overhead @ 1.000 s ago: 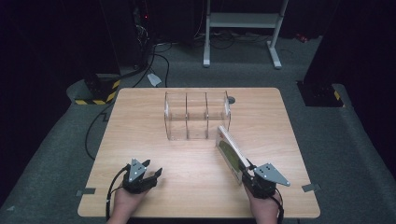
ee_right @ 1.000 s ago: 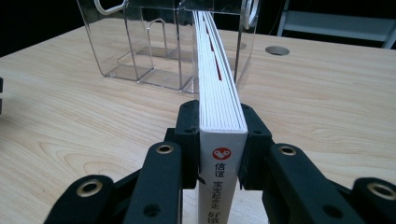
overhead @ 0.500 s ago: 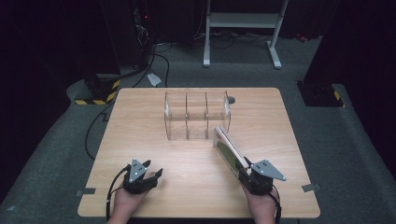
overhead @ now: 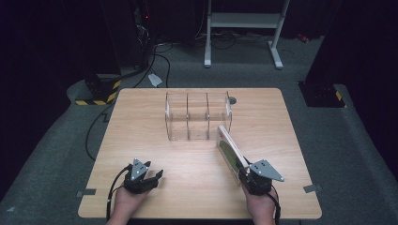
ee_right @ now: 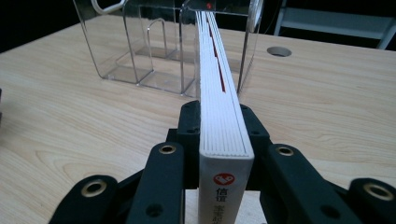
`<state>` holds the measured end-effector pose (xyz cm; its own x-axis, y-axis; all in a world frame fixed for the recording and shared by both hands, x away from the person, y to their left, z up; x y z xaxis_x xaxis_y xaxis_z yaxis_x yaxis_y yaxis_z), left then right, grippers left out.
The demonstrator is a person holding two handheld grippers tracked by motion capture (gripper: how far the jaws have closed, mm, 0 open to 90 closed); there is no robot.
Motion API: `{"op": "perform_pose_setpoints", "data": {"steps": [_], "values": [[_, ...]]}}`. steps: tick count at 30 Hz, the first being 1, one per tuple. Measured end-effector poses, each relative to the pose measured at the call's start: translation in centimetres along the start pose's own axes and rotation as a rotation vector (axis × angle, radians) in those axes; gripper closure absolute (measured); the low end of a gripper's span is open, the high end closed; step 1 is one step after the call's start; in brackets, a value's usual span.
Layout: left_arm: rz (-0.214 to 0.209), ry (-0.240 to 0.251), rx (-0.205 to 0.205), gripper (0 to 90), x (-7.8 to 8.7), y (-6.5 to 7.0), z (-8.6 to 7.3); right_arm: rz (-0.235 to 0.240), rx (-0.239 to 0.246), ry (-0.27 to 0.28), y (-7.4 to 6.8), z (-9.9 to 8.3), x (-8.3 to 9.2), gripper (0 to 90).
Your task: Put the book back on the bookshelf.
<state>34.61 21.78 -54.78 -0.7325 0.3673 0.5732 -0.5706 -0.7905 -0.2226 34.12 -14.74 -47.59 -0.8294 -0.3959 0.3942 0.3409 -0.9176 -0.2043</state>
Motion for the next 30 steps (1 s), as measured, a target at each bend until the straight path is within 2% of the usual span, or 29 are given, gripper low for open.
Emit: {"op": "perform_pose_setpoints", "data": {"steps": [7, 11, 18, 30], "values": [[0.009, -0.018, 0.013, 34.1, -0.2, -0.1, -0.1, -0.02, -0.007, 0.039, 0.1, 0.6, 0.6, 75.6], [-0.002, -0.045, 0.039, 31.5, -0.4, -0.2, -0.1, -0.027, -0.014, 0.051, -0.1, 1.0, 0.5, 75.5], [-0.005, -0.067, 0.034, 27.6, -0.6, -0.2, -0.1, -0.039, -0.008, 0.071, -0.3, 1.9, 0.2, 75.5], [-0.022, -0.066, 0.036, 27.1, -0.7, -0.2, -0.1, -0.06, -0.016, 0.109, -1.2, 4.0, -2.0, 75.5]]}}
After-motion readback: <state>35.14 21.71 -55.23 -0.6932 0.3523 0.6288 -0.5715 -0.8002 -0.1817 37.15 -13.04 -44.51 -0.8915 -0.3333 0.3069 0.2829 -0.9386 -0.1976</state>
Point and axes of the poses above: each handheld gripper's, and its own axes: x roughly backward along the jaws, z roughly out of its top, y roughly to its right, the point moved 4 cm from there along -x, roughly forward along the jaws, and after that the axes turned 12 degrees about -x, right-handed, at the moved point
